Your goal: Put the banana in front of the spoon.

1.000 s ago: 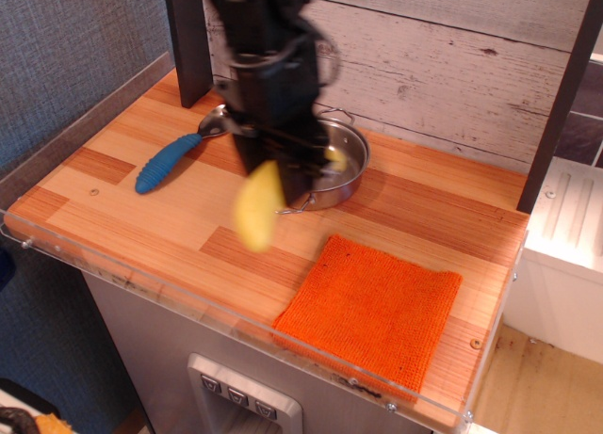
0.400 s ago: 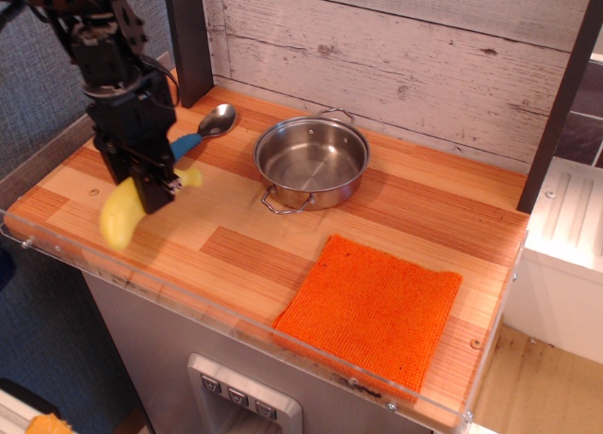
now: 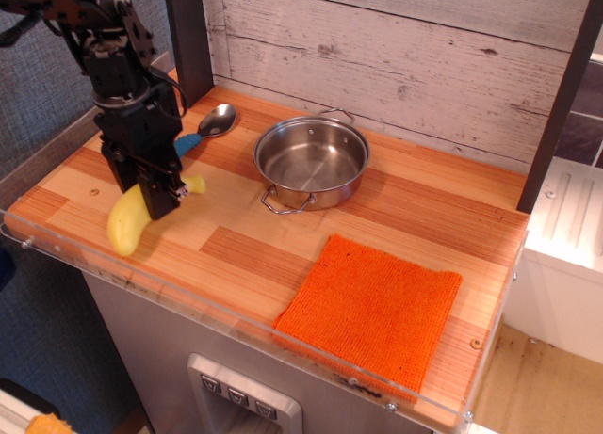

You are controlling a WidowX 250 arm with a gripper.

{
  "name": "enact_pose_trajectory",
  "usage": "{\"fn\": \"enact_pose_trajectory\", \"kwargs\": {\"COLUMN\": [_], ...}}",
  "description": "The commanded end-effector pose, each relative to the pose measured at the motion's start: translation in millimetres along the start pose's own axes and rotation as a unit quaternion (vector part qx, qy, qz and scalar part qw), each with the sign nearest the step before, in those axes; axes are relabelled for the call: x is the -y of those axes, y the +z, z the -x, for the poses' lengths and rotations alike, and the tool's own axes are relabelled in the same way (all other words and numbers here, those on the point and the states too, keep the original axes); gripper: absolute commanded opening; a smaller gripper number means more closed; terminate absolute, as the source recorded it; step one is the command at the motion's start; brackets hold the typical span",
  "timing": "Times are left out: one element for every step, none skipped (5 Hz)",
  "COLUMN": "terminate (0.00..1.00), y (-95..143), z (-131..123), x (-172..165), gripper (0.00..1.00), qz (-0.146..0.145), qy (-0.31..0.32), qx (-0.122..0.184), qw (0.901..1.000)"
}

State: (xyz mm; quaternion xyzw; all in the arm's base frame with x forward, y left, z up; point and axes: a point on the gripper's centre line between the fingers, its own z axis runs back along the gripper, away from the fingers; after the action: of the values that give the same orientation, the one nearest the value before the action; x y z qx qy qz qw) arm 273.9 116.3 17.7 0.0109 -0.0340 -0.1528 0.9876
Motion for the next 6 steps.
{"fn": "enact_pose_trajectory", "kwargs": {"terminate": [0.0,0.0,0.0,0.0,0.0,0.0], "y": [9,13,29,53,87,95], "z": [-8,-3,1,6,14,13], "x": [1,-6,-13,-14,-8,0], "gripper": [0.0,1.0,1.0,1.0,1.0,1.0], "qz": [-0.013,-0.016,-0.02,-0.011,-0.017,-0.008], "qy": [-0.006,0.024,0.052,0.121,0.155,0.139], "qx": [0.014,0.012,0.028,0.054,0.086,0.094], "qw": [0.9998,0.9995,0.998,0.9911,0.9841,0.9857]}}
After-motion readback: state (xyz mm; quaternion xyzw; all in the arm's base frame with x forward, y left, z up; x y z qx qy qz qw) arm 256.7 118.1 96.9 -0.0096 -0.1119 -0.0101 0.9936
